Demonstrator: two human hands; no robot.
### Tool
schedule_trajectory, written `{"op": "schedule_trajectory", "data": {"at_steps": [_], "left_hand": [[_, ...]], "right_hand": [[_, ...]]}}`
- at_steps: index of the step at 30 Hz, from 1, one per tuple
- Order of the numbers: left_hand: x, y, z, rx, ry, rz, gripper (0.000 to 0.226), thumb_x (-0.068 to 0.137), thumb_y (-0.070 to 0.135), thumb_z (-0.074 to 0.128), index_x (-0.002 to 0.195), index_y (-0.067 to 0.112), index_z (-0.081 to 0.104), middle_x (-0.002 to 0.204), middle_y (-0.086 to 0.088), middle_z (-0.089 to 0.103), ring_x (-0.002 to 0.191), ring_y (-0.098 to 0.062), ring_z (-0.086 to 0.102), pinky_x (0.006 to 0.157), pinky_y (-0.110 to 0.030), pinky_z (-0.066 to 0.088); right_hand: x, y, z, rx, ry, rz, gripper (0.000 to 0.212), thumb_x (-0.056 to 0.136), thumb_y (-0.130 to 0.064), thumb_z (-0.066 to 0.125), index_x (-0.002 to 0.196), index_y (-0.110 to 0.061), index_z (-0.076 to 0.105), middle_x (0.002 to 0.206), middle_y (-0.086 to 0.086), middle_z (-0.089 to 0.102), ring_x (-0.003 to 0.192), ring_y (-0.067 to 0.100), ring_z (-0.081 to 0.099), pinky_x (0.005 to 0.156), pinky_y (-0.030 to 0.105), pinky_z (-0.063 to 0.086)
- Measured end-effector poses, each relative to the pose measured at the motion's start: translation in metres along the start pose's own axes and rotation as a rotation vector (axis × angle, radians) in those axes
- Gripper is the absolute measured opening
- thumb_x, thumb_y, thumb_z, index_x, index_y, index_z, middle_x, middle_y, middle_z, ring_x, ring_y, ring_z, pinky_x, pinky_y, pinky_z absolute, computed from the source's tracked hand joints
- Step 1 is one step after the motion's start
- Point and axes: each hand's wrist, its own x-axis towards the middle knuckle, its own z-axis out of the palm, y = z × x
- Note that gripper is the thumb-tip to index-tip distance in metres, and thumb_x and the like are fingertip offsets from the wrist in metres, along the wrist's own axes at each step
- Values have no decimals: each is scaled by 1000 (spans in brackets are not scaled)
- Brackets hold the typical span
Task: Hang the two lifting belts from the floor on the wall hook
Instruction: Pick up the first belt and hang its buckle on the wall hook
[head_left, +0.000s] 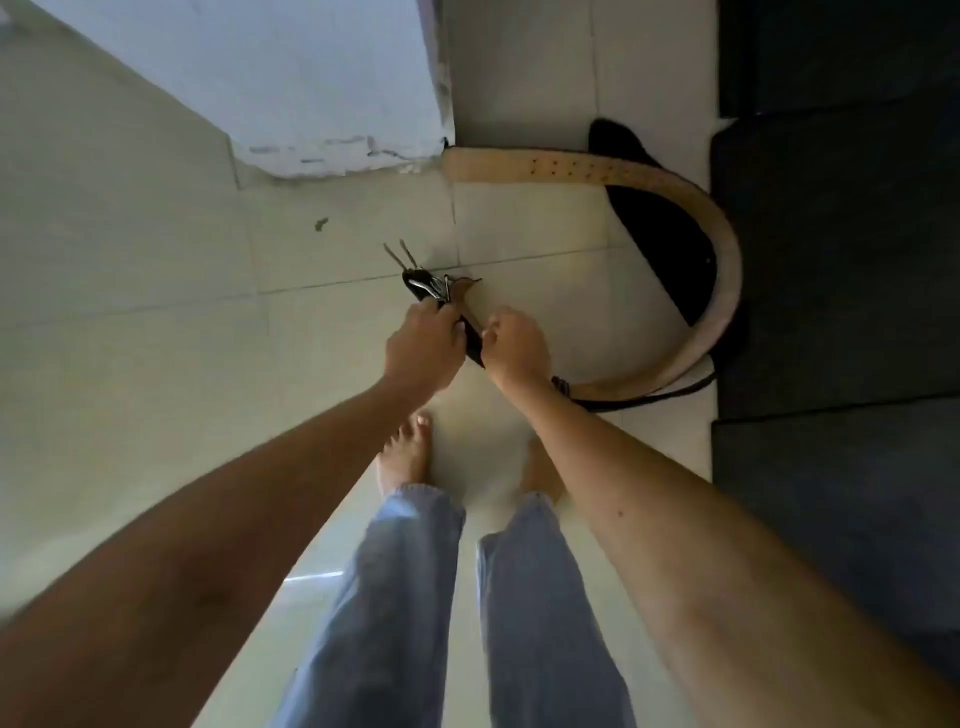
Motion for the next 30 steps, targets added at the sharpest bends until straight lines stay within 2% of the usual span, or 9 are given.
{"op": "schedule_trajectory", "data": {"at_steps": [3,6,12,15,18,21,24,27,30], "left_hand": [[43,-23,45,259,15,100,31,94,23,43,103,4,65,118,-18,52,108,-35,50,65,-42,47],[54,-39,95,414,-73,168,26,90,22,50,96,3,67,118,-19,52,104,-36,50,63,-38,37],[74,-69,157,514,-36,302,19,82,24,55,84,9,67,102,-11,58,87,-31,53,60,-35,33],[77,-84,175,509,29,368,18,83,25,55,87,11,65,98,-7,61,84,-29,55,59,-36,37],[76,-90,187,463,30,378,25,88,27,46,91,11,65,96,-7,61,82,-28,55,60,-37,39],[79,-86,194,284,-30,263,33,92,26,38,96,9,66,101,-9,63,88,-30,56,65,-39,41],[83,-79,193,-143,-108,44,29,95,19,42,91,4,67,95,-13,64,87,-32,58,68,-36,42],[81,-63,178,-398,-110,-167,29,96,17,44,91,1,68,87,-17,67,79,-31,61,66,-33,44],[73,-38,155,-572,-84,-345,29,95,20,49,101,0,70,89,-18,71,83,-31,64,74,-37,50]], "right_hand": [[47,18,39,-50,-52,8,22,95,-15,50,108,-2,62,115,17,65,109,34,61,80,37,48],[64,55,83,-108,-172,44,28,95,-26,55,109,-3,62,116,17,65,110,35,61,82,37,49],[97,100,124,-196,-247,-48,27,96,-23,51,106,-1,62,110,20,67,102,37,64,76,38,49],[102,107,138,-222,-300,-124,25,98,-17,45,109,0,60,110,21,68,100,38,66,74,37,48],[105,111,144,-208,-295,-102,28,100,-18,43,113,1,59,111,22,68,100,38,66,76,38,48],[109,118,145,-96,-253,-31,31,100,-19,41,110,3,60,104,24,69,93,40,66,68,36,44],[103,118,145,64,-193,11,29,99,-19,42,100,2,63,87,22,69,75,36,64,61,33,40],[94,114,138,226,-167,73,25,99,-18,42,88,-5,60,66,5,56,54,16,49,54,29,33],[80,106,114,339,-60,134,27,97,-14,47,77,0,60,61,6,52,55,20,45,54,31,32]]}}
